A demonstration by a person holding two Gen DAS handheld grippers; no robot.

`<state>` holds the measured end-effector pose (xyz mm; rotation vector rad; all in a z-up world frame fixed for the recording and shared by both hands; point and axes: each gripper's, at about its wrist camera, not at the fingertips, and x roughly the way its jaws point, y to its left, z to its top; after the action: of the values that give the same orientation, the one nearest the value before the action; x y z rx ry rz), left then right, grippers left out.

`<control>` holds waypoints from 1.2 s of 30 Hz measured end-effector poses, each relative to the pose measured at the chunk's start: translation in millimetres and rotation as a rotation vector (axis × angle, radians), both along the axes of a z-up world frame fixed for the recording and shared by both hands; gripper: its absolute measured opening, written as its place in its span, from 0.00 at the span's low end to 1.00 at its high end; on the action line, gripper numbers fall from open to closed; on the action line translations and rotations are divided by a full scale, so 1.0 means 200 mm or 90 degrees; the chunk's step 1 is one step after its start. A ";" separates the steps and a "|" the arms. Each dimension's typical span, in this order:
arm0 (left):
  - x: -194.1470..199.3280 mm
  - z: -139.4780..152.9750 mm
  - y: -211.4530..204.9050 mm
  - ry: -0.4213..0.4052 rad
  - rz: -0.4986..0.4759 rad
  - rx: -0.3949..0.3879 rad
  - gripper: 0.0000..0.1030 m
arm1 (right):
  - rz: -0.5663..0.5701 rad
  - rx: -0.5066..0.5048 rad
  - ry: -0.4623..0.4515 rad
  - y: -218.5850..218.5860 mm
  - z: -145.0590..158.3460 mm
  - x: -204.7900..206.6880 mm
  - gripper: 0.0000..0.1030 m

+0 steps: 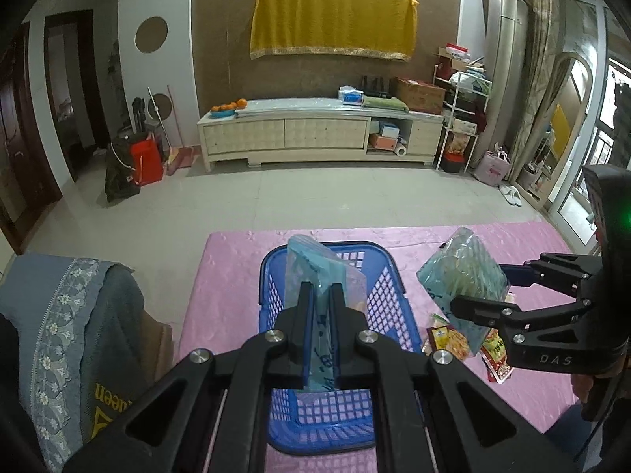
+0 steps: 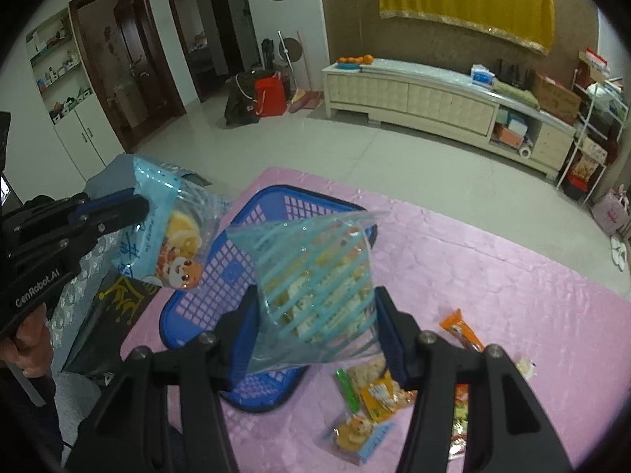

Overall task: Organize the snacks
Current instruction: 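Carry the bun pack with the left tool into the blue basket and release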

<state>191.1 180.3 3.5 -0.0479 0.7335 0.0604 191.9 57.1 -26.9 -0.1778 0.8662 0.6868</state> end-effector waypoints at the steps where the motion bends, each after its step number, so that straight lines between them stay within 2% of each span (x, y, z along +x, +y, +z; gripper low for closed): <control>1: 0.02 -0.02 0.01 0.006 0.000 -0.001 0.06 | 0.000 -0.001 0.006 0.02 -0.02 0.01 0.59; 14: 0.28 -0.20 0.08 0.040 0.009 -0.013 0.06 | -0.026 -0.037 0.065 0.21 -0.19 0.25 0.59; 25: 0.37 -0.30 0.13 0.061 -0.003 -0.033 0.07 | -0.022 -0.068 0.052 0.26 -0.25 0.31 0.59; 31: 0.40 -0.30 0.13 0.040 -0.007 -0.016 0.07 | -0.013 -0.092 0.036 0.31 -0.27 0.35 0.61; 32: 0.41 -0.30 0.14 0.039 -0.005 -0.016 0.09 | -0.013 -0.097 0.029 0.32 -0.27 0.35 0.63; 33: 0.41 -0.29 0.14 0.038 -0.005 -0.014 0.17 | -0.018 -0.103 0.019 0.32 -0.27 0.35 0.67; 34: 0.41 -0.29 0.14 0.037 -0.008 -0.012 0.23 | -0.025 -0.111 0.007 0.33 -0.26 0.35 0.79; 35: 0.40 -0.28 0.14 0.032 -0.008 -0.008 0.34 | -0.034 -0.116 -0.004 0.32 -0.25 0.35 0.89; 36: 0.39 -0.28 0.14 0.029 -0.010 -0.006 0.40 | -0.038 -0.114 -0.013 0.31 -0.24 0.35 0.90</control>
<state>268.7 208.7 -52.2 -0.0499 0.7797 0.0427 261.0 120.1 -75.4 -0.3178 0.9102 0.5498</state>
